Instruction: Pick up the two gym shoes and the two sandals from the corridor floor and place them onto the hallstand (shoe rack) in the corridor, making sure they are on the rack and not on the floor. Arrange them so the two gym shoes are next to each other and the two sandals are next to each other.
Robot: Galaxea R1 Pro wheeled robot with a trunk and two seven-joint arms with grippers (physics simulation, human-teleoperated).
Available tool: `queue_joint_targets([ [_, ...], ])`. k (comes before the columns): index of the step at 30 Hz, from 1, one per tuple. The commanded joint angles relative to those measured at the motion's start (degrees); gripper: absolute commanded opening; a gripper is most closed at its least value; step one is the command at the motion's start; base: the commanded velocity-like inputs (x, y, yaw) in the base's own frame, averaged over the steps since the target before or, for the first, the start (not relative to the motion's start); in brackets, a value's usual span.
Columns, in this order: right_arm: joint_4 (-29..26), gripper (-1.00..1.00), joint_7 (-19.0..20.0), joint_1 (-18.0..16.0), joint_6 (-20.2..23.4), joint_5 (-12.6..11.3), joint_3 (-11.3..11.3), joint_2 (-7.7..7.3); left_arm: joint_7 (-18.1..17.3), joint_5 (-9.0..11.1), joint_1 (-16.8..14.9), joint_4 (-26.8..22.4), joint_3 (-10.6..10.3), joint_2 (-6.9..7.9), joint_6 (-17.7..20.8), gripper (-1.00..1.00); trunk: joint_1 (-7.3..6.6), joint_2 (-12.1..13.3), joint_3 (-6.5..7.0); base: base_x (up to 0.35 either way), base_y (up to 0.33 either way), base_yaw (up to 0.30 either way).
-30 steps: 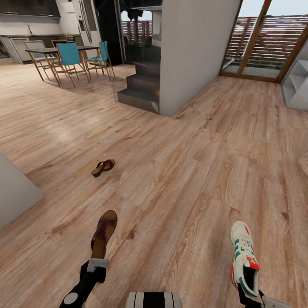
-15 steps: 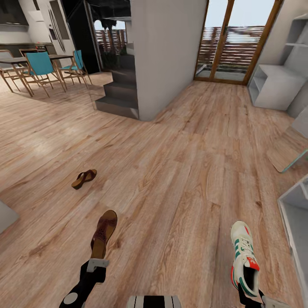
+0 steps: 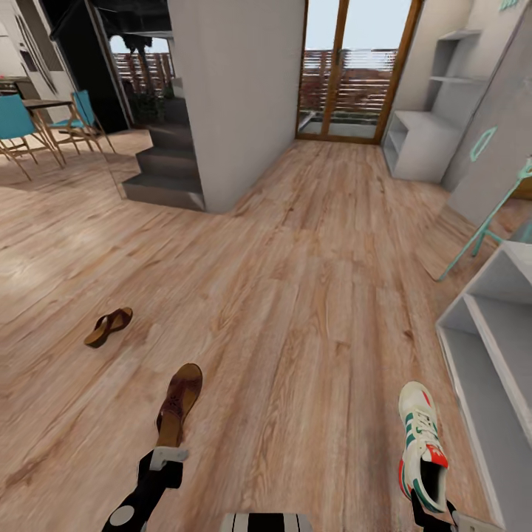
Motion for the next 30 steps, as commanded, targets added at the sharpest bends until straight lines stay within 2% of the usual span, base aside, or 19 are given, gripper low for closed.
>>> queue_joint_targets([
  [1, 0.06, -1.00, 0.50, -0.07, -0.15, -0.05, -0.29, 0.03, -0.42, -0.56, -0.02, -0.04, 0.49, -0.06, -0.16, -1.00, -0.01, -0.01, -0.02, 0.021, 0.000, -0.300],
  [14, 0.03, -1.00, 0.62, -0.07, -0.22, -0.01, -0.21, 0.03, -0.34, -0.47, -0.02, -0.16, 0.67, -0.05, -0.14, -1.00, -0.01, -0.01, 0.48, 0.287, 0.000, -0.269],
  [30, 0.01, -1.00, 0.82, -0.07, -0.18, 0.21, -0.18, 0.04, -0.25, -0.38, -0.02, 0.15, 0.68, -0.13, -0.07, -1.00, -0.01, -0.01, 1.87, 0.335, 0.034, -0.026],
])
